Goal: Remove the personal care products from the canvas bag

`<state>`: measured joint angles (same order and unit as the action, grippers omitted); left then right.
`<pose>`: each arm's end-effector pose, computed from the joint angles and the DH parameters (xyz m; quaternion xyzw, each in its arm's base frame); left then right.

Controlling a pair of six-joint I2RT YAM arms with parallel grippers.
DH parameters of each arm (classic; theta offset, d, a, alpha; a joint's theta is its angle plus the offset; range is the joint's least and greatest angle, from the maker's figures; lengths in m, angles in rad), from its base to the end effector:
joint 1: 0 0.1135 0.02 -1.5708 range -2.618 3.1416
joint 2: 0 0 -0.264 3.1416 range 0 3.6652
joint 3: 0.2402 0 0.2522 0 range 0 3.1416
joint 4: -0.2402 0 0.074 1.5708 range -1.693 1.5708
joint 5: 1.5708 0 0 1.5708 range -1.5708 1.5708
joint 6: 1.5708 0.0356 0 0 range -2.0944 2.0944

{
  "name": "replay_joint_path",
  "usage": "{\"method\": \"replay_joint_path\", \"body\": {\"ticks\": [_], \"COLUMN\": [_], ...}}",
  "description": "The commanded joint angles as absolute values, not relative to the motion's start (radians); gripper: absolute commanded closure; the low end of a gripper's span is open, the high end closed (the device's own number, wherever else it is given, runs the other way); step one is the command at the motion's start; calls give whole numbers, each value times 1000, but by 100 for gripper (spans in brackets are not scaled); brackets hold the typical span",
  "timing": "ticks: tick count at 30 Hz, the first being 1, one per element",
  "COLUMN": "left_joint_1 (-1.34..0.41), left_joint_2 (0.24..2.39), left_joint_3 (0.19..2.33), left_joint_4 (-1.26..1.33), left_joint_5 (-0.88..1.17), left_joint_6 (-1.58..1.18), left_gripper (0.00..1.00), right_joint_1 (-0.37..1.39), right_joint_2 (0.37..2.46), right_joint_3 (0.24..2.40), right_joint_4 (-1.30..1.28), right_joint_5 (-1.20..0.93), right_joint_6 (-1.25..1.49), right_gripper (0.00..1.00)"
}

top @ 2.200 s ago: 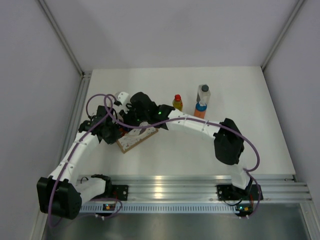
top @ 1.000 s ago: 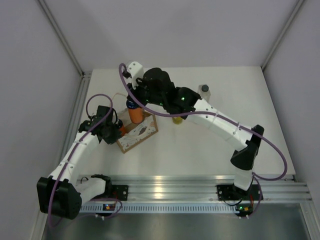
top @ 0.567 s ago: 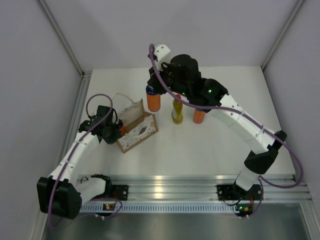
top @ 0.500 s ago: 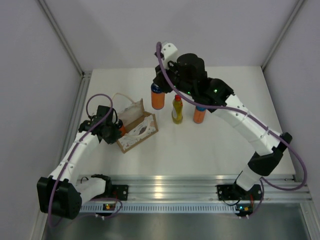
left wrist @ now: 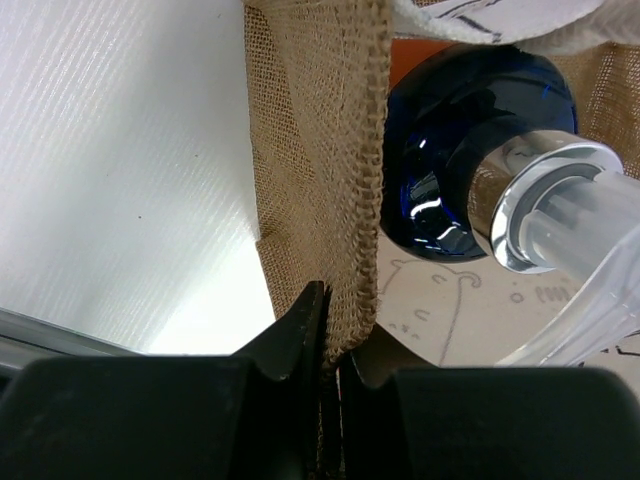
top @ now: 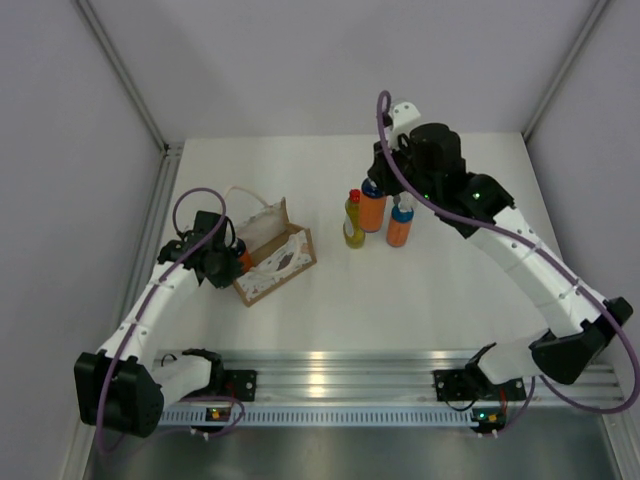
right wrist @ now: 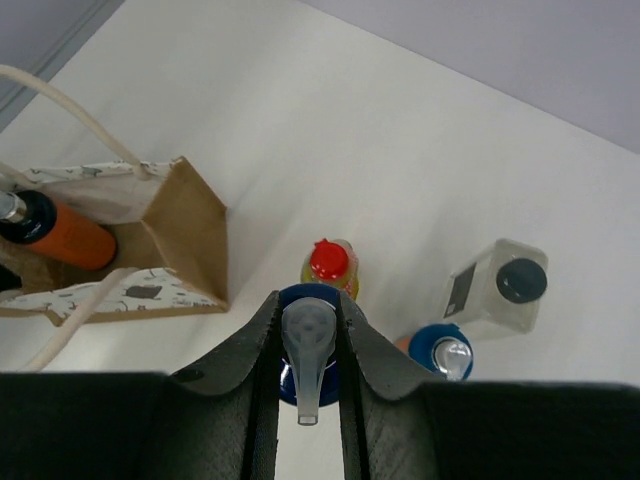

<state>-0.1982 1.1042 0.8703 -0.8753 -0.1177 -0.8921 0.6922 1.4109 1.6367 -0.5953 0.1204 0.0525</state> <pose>0.1990 -0.0357 0.2530 -0.3431 0.9093 -0.0695 0.2249 0.2377 0.1915 0.4480 -0.2266 0.7924 0.1590 0.5436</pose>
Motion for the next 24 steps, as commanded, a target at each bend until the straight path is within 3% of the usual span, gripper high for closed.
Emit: {"method": "replay_joint_path", "body": {"ticks": [1,14,24], "left_joint_1": [-196,-196,-196], "left_joint_2": [1112,1114,1117], "left_joint_3": [899,896,910], "left_joint_4": [-857,-857,-857], "left_joint_5": [-98,-91,-86], "left_joint_6": [-900,-896,-893], "left_gripper": [87,88,89], "right_joint_1": [618,365,224], "right_joint_2": [1278,1143,1173], "right_joint_3": [1620,1482,1419], "right_joint_4": [-465,-468,-440], "right_joint_5": [123,112,138], "right_joint_6": [80,112,106], "right_gripper": [100,100,100]}}
